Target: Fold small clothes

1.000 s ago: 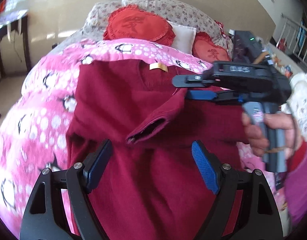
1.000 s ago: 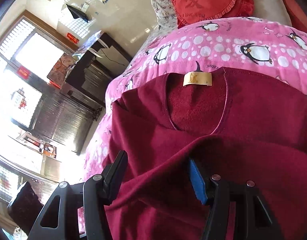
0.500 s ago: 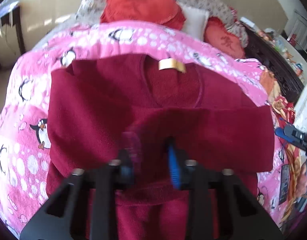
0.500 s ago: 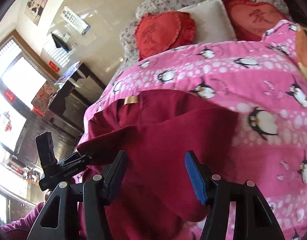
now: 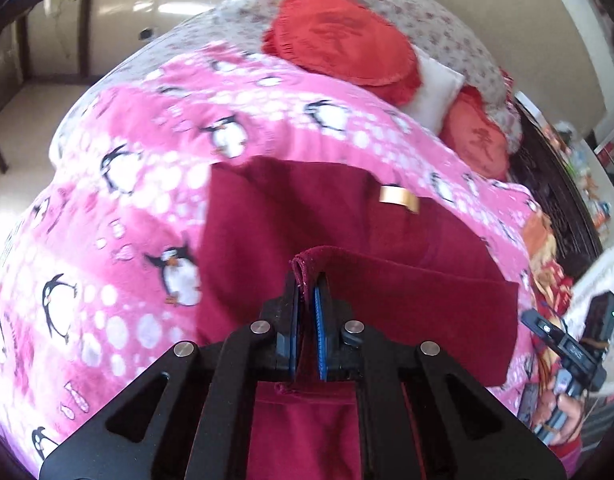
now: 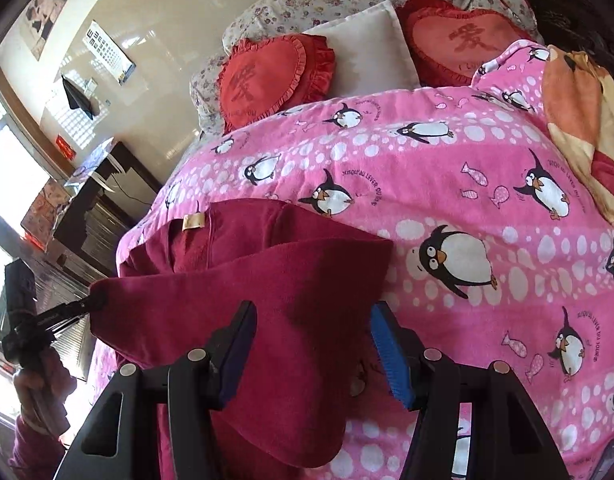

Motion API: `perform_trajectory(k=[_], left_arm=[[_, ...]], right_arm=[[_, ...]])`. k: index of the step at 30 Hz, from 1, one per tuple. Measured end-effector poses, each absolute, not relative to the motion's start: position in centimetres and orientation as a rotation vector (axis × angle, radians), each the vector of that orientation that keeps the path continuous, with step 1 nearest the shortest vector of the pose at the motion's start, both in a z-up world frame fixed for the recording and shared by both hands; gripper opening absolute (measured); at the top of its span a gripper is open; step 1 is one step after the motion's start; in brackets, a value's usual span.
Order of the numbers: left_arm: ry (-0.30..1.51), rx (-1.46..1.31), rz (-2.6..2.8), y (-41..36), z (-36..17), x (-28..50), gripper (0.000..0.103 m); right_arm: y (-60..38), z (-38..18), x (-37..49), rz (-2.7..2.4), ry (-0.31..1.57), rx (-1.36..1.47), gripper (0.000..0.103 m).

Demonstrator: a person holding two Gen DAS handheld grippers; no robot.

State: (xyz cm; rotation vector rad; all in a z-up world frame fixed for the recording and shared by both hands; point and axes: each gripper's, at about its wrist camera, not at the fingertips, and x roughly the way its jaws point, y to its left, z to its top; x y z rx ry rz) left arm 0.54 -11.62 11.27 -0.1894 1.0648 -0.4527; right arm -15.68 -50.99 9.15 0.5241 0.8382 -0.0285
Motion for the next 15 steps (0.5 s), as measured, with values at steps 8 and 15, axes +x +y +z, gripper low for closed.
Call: perform_trajectory(k=[8,15], left_arm=[[1.092,-0.17,-0.384,-11.5,7.7,1.2,0.006],[1.097,-0.139,-0.375,-11.9,7.2,1.8,0.006]], right_arm=[[-47.4,8.5,-13.9,-0.033,0.911,0.293,0.042],[-48.4,4.6,-11.7,-0.091,0.955,0.269,0.04]])
